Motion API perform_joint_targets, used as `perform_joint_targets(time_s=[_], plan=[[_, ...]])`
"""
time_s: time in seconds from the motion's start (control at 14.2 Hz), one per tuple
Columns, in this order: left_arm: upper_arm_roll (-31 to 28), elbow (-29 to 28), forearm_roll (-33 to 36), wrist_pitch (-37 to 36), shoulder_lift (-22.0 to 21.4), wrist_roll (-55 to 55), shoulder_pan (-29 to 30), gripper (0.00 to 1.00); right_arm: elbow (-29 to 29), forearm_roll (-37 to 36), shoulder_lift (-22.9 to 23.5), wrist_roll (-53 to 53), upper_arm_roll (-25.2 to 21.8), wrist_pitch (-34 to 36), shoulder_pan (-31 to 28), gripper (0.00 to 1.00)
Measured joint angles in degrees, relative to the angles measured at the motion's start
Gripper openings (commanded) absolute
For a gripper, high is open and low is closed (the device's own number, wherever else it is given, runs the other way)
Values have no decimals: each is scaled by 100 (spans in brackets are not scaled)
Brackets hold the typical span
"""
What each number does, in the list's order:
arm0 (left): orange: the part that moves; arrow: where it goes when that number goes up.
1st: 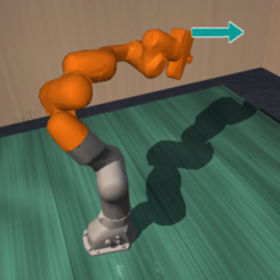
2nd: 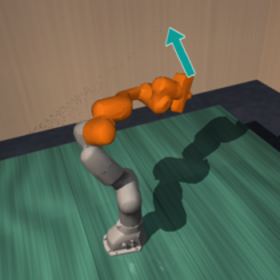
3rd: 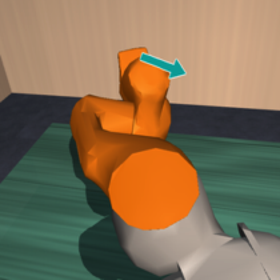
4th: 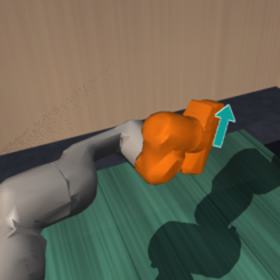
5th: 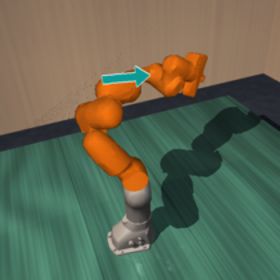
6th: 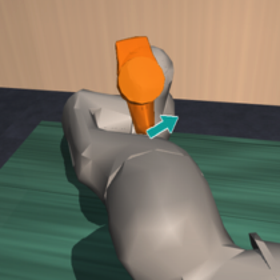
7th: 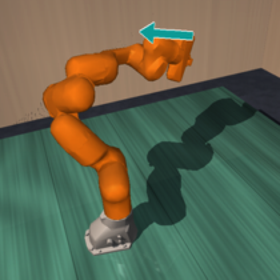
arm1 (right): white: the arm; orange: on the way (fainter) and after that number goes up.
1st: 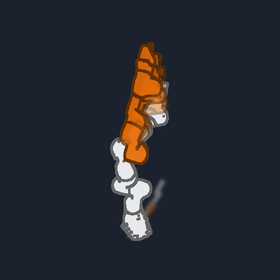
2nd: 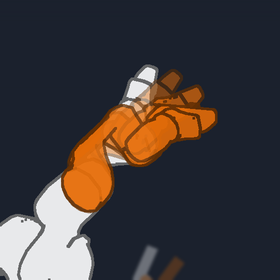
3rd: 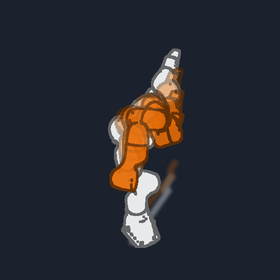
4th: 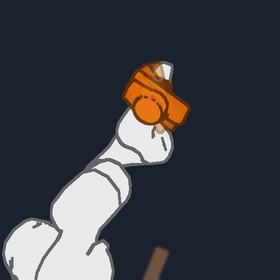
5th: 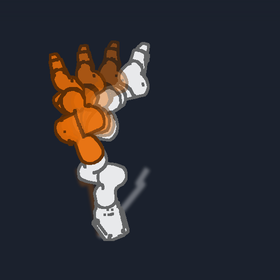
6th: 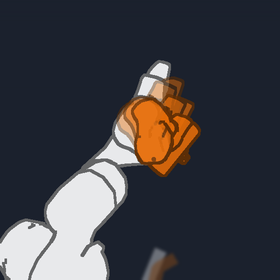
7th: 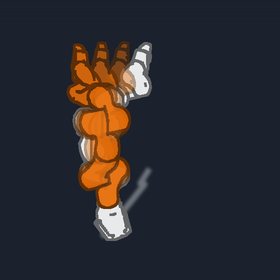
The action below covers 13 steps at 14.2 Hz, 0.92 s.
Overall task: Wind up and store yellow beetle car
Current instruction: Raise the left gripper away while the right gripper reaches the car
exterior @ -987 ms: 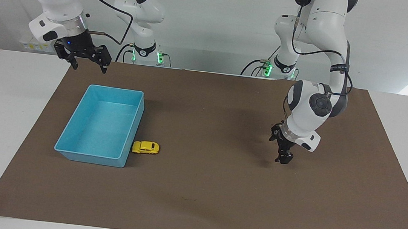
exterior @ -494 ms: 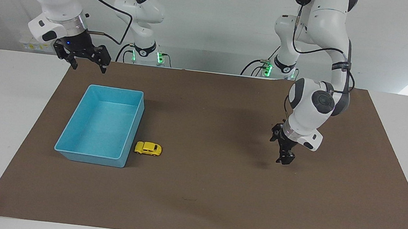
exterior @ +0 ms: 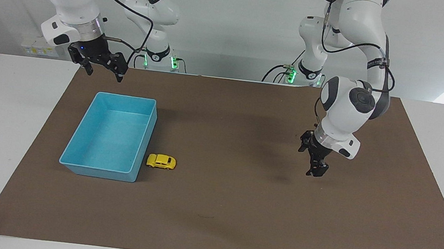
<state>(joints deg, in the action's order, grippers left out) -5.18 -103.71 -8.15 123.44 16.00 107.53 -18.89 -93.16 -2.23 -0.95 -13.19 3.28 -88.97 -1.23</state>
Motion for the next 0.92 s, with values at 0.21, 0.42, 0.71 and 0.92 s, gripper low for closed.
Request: perform_joint_targets(time_s=[0.21,0.42,0.71,0.92], plan=[[-78,64,1,-121,-190,-7,101,100,0,0,0,-902,37,-2,161,100],[-93,167,2,-341,-513,-398,347,100,0,17,0,-1696,60,-54,263,100],[-110,414,2,-925,-844,-1229,548,100,0,425,0,-2646,64,-66,262,100],[-110,758,3,-1258,-854,-1889,628,100,-4,498,0,-3725,70,-176,343,100]])
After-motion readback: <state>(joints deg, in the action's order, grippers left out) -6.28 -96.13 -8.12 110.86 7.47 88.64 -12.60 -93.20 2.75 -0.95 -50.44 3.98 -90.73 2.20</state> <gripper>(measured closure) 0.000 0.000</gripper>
